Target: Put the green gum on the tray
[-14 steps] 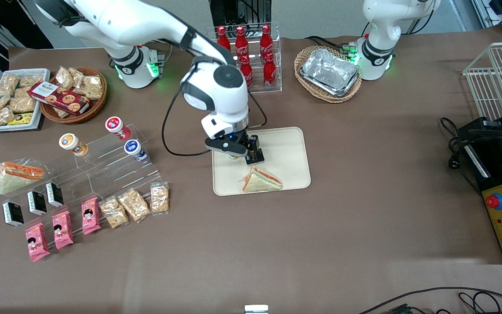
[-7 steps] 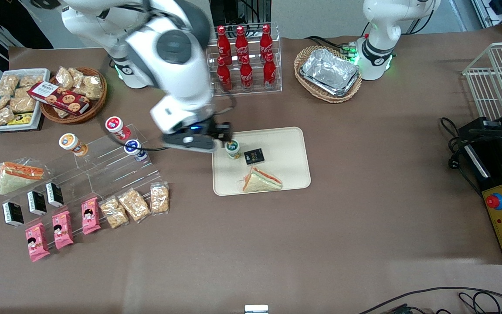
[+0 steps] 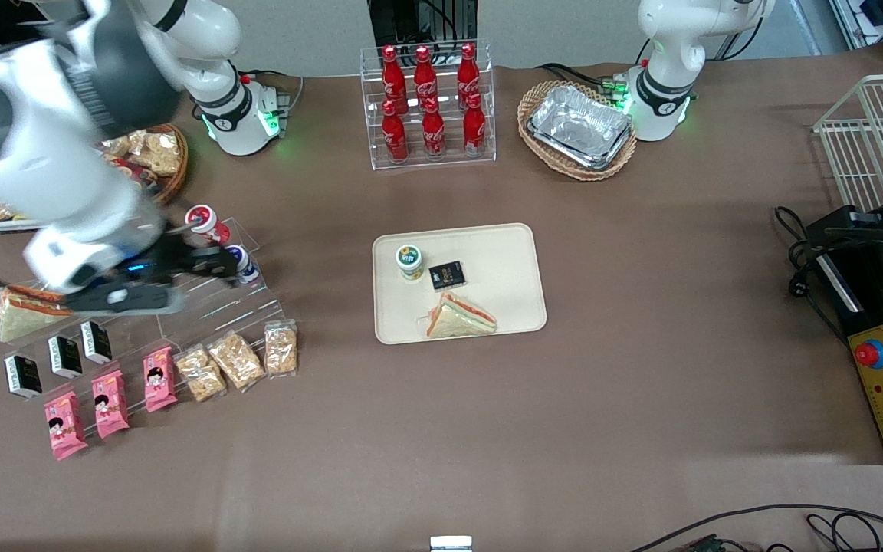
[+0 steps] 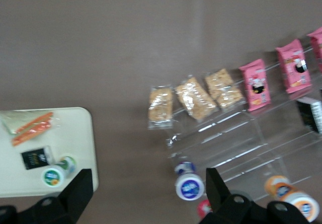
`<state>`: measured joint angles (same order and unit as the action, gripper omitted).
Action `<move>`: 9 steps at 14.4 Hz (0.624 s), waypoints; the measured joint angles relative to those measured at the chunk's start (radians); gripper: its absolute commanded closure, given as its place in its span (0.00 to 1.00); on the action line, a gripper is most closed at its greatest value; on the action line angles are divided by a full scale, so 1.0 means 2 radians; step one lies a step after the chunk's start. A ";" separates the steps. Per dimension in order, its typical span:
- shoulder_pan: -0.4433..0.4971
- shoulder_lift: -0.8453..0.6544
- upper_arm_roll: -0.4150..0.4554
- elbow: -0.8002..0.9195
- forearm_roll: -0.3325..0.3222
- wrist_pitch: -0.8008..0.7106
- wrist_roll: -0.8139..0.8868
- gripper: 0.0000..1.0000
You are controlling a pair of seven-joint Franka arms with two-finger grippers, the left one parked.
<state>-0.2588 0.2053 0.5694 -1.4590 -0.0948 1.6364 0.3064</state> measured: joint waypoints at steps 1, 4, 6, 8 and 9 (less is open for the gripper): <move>-0.023 -0.002 0.000 0.000 0.003 -0.007 -0.025 0.00; -0.083 -0.024 0.001 -0.015 0.026 -0.015 -0.053 0.00; -0.106 -0.058 0.001 -0.046 0.032 -0.011 -0.057 0.00; -0.114 -0.088 0.001 -0.074 0.039 0.000 -0.057 0.00; -0.114 -0.096 0.002 -0.083 0.044 0.006 -0.058 0.00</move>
<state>-0.4870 0.0136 0.5725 -1.6249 -0.0068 1.6481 0.1913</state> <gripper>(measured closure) 0.000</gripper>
